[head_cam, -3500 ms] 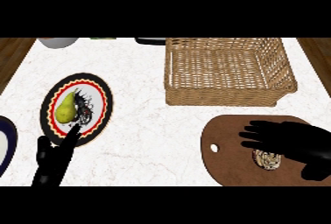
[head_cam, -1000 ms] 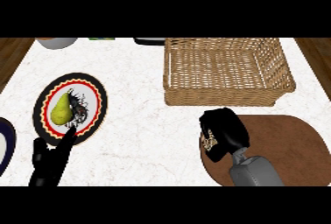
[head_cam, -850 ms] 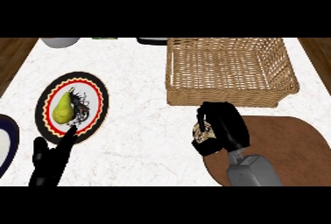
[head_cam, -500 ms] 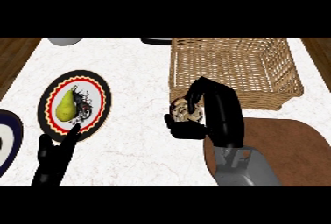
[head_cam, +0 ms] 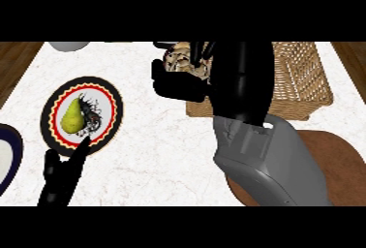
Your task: Pick the cupcake from the cutting board and place it in the basket
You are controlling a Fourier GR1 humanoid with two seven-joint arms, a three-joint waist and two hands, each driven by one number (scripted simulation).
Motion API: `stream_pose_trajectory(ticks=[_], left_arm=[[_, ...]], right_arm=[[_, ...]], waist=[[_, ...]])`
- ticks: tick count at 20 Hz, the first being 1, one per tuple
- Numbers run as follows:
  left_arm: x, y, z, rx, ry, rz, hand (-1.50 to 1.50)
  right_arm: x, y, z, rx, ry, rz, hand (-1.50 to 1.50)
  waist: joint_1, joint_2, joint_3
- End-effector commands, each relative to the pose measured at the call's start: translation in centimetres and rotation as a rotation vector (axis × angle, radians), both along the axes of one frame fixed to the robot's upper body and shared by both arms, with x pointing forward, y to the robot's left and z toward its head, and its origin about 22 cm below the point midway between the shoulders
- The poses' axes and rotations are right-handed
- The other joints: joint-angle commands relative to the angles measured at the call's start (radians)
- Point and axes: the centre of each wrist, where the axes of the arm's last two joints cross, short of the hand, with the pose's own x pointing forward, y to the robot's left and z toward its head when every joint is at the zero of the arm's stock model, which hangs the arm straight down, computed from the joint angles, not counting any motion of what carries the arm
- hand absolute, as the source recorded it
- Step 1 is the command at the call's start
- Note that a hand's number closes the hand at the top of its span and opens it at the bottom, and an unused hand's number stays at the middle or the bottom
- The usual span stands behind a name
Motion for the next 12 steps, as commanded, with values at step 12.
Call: stream_pose_trajectory(ticks=[12], left_arm=[[1.3,1.1,-0.7,-0.004,0.045,0.021,0.0]], right_arm=[[8.4,-3.4,2.8,-0.008,0.133,-0.156,1.5]], waist=[[-0.02,0.011,-0.006]])
